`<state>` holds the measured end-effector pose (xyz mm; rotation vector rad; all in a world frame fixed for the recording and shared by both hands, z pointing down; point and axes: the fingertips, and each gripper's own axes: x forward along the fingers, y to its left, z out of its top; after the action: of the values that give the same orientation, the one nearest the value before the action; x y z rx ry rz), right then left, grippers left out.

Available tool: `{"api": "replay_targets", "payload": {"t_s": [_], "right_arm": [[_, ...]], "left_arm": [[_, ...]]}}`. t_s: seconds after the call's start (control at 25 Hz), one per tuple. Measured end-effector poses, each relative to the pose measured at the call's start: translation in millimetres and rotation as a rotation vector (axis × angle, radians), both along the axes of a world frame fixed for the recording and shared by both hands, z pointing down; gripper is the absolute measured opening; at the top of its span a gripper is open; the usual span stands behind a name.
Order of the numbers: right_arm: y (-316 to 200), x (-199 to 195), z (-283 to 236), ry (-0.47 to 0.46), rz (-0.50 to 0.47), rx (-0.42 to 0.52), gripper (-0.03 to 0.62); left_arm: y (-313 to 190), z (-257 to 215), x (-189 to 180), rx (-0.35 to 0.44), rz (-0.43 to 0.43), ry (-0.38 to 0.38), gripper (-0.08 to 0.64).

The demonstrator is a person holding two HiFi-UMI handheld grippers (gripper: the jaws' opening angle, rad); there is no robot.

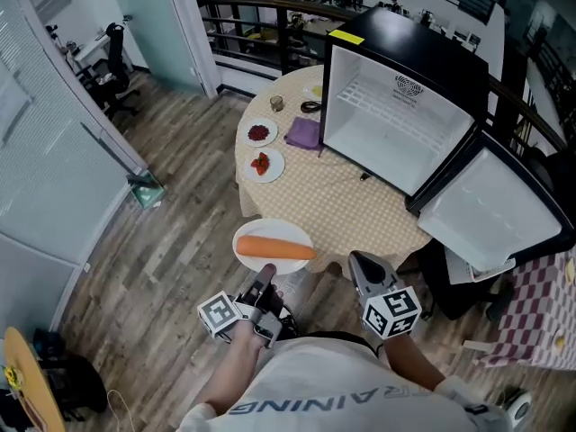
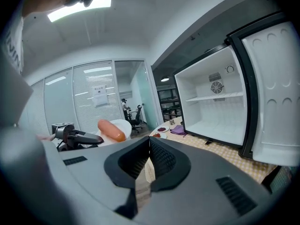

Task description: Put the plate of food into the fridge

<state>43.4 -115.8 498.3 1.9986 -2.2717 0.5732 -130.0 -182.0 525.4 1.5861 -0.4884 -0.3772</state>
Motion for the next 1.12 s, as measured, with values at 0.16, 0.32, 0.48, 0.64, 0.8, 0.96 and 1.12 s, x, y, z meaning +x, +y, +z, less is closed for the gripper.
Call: {"api": "replay_targets", "payload": {"t_s": [0.16, 0.32, 0.48, 0.64, 0.8, 0.96, 1.12], "right_arm": [[-28, -20, -1, 0.012, 0.025, -0.009, 0.02], [-50, -30, -3, 0.016, 0.075, -0.012, 0.02], [-61, -37, -3, 0.048, 0.093, -0.033, 0.02], [-64, -28, -4, 0.066, 0.137, -0.053, 0.02], [-63, -10, 1, 0.061, 0.192, -0.069, 0.02], [-66, 9, 14, 0.051, 0.224, -0.085, 0.02], [-77, 31, 12, 0.03, 0.252, -0.061, 0.02]], "left_arm": [[-36, -2, -14, 0.007, 0.031, 0.002, 0.025], [-63, -3, -18, 0.015, 0.089, 0.006, 0.025], [-80, 3, -14, 0.006, 0.133, 0.014, 0.025], [-89, 15, -6, -0.03, 0.163, 0.015, 0.025], [-98, 26, 9, -0.042, 0.193, 0.01, 0.025], [-106, 31, 32, -0.038, 0.235, 0.002, 0.025], [-111, 30, 61, -0.037, 0.284, -0.017, 0.025]]}}
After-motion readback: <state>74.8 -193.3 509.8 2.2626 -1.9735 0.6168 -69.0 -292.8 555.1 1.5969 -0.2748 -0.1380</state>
